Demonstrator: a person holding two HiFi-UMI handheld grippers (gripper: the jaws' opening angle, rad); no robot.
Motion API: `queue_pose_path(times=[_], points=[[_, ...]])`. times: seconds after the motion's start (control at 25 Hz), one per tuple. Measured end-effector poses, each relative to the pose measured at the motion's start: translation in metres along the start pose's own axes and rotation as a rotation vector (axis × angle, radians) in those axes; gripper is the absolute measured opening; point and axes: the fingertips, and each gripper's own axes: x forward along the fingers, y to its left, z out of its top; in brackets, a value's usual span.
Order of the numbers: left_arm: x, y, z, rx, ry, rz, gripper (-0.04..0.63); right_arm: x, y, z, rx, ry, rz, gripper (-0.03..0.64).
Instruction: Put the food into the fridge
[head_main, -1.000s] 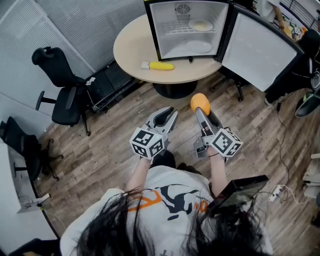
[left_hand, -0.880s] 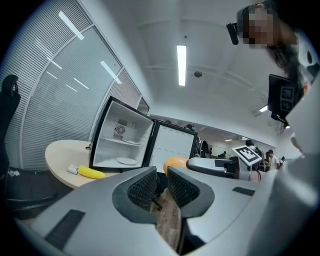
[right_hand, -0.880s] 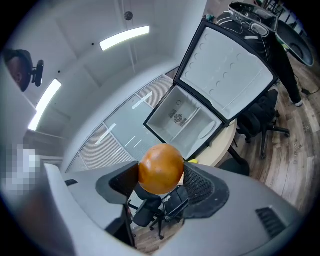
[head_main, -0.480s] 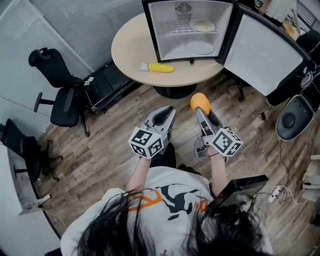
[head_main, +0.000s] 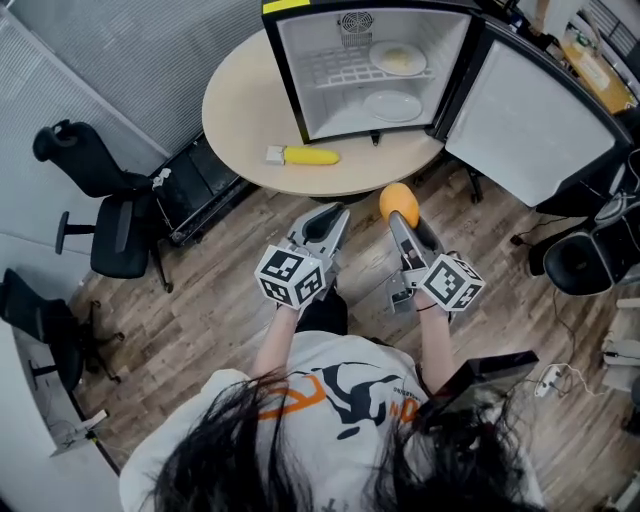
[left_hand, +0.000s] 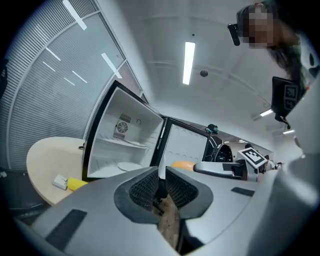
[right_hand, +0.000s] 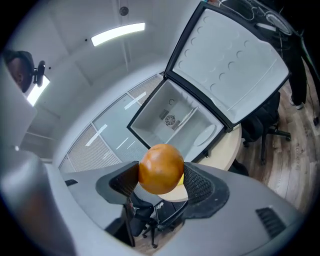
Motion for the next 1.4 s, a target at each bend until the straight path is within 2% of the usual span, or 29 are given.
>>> queue_pose_path(times=[0.36, 0.6, 0.84, 1.12, 1.4], points=[[0.036, 0.064, 0.027, 0.017, 0.022, -0.040, 0.049, 0.082, 0.000, 0.022, -0.004, -0.014, -0.021, 0.291], [0.046, 0.116, 0.041, 0.008, 0.025, -0.040, 0.049, 0.138, 0.008, 0.020, -0.005, -0.006, -0.017, 0.291], [0.058, 0.150, 0.044, -0.011, 0.040, -0.073, 0.049, 0.179, 0.009, 0.016, 0.002, 0.005, -0.027, 0.291], [0.065, 0.164, 0.042, -0.032, 0.049, -0.107, 0.051, 0.194, 0.011, 0.019, -0.025, -0.007, -0.062, 0.291], [0.066, 0.166, 0.038, -0.047, 0.047, -0.092, 0.049, 0.199, 0.013, 0.024, -0.039, 0.006, -0.052, 0.291]])
